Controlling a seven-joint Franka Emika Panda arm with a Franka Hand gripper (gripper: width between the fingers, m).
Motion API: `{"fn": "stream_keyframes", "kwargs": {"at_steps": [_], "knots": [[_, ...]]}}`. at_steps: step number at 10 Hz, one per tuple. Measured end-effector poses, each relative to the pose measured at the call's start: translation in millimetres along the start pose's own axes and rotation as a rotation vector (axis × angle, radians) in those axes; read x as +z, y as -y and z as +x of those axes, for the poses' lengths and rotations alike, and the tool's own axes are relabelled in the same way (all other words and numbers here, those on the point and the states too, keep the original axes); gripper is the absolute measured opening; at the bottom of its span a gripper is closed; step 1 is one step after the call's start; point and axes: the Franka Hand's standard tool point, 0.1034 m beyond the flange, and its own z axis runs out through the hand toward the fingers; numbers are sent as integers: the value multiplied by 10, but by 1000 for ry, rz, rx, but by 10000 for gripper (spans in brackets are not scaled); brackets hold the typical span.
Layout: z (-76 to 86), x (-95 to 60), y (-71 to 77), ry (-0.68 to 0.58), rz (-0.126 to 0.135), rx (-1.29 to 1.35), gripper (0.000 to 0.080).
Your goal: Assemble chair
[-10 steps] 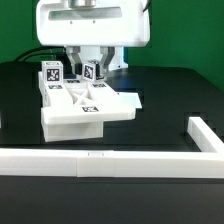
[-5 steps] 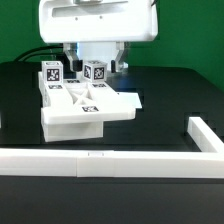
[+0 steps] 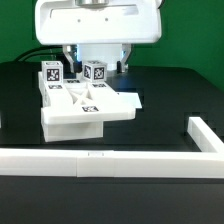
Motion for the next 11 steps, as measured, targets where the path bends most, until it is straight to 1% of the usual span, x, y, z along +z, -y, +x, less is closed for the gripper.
{"fn": "stream_keyframes", "kwargs": {"at_steps": [1,2,3,5,6,7,8,9,11], "knots": [[-72,2,14,81,8,1,649],[-82,-14,26,161,16,0,649],[-51,-8,29,191,17,-1,649],[-44,2,27,184,17,-14,649],[-46,4,22,185,11,-54,649],[-52,4,9,187,-12,-207,649],[-51,0,-11,191,-28,-363,649],[-47,-3,-21,195,-33,-451,649],[-44,-2,-36,197,-24,-550,649]]}}
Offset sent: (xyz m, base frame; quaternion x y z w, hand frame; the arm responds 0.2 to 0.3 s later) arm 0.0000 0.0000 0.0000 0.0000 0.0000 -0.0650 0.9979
